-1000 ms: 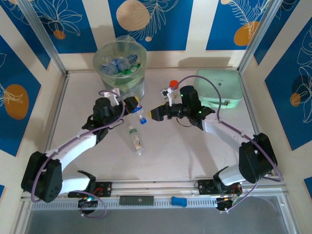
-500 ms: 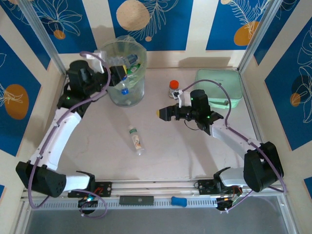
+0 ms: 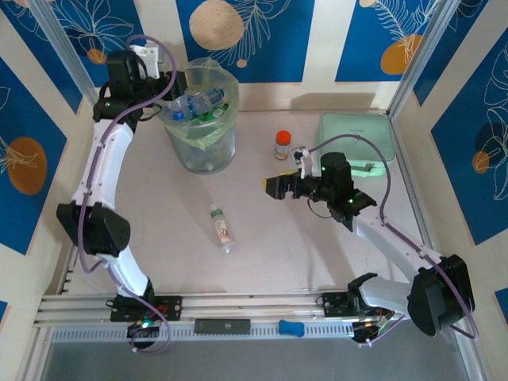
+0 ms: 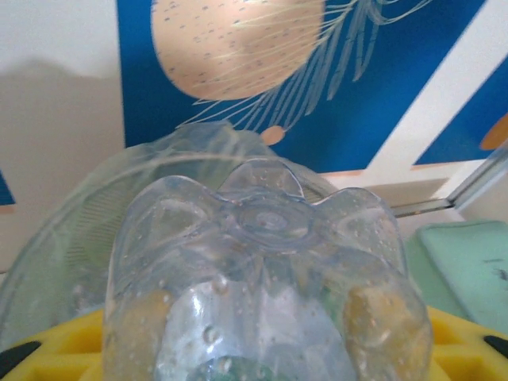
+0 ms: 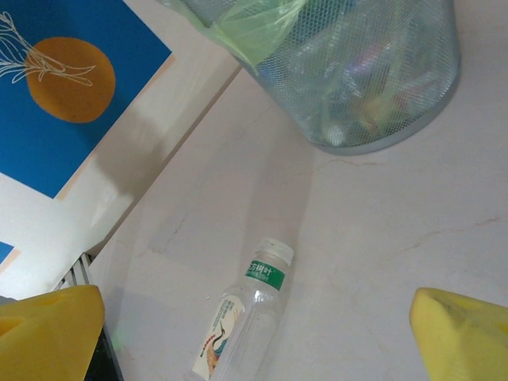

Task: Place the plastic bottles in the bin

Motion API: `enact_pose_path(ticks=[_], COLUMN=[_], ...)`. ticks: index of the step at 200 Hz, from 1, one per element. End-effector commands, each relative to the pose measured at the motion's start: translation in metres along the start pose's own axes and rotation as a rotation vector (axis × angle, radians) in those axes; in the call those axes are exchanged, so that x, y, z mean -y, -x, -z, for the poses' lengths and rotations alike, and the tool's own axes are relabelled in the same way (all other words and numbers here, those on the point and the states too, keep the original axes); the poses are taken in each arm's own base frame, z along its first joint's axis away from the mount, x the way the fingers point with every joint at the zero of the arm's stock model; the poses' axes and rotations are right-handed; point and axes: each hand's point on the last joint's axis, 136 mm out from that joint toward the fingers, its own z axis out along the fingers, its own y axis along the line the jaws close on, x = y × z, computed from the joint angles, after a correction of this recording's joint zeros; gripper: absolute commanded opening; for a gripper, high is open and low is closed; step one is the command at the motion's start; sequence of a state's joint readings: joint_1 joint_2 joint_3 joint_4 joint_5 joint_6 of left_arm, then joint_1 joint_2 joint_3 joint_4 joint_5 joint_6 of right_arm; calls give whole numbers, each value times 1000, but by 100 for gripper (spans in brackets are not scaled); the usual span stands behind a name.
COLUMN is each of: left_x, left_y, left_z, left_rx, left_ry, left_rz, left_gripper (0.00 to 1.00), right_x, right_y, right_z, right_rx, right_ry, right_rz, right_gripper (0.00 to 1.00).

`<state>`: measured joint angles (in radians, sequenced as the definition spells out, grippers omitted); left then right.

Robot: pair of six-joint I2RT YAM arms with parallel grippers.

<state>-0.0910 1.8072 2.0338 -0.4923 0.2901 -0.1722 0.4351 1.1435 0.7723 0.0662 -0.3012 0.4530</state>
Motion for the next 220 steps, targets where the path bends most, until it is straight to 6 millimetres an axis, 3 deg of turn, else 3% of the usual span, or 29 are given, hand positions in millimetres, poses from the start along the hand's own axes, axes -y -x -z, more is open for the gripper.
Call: enact_pose_path(ticks=[1, 55, 88, 106, 140, 192, 220], left_x=[-14, -32, -31, -28, -18, 5, 16], left_y=[15, -17, -34, -36, -20, 20, 20], left_z=[-2, -46, -54, -54, -39, 8, 31], left_rx=[6, -120, -171, -181, -144, -16, 52], left_ry=[59, 56, 27, 14, 2, -22, -43], left_rz=[-41, 5, 40, 54, 52, 43, 77], left_gripper=[50, 52, 57, 67, 100, 99, 99], right_x=[10, 16, 18, 18, 18, 20, 22], right_y=[-5, -8, -8, -8, -9, -9, -9], right_z=[7, 14, 16, 16, 16, 13, 8], right_rx=[4, 16, 22, 25, 27, 31, 28], right_ry=[-54, -88, -99, -98, -94, -93, -90], right_rz=[-8, -28, -32, -34, -45, -51, -63], right_gripper=[99, 99, 99, 99, 99, 99, 99])
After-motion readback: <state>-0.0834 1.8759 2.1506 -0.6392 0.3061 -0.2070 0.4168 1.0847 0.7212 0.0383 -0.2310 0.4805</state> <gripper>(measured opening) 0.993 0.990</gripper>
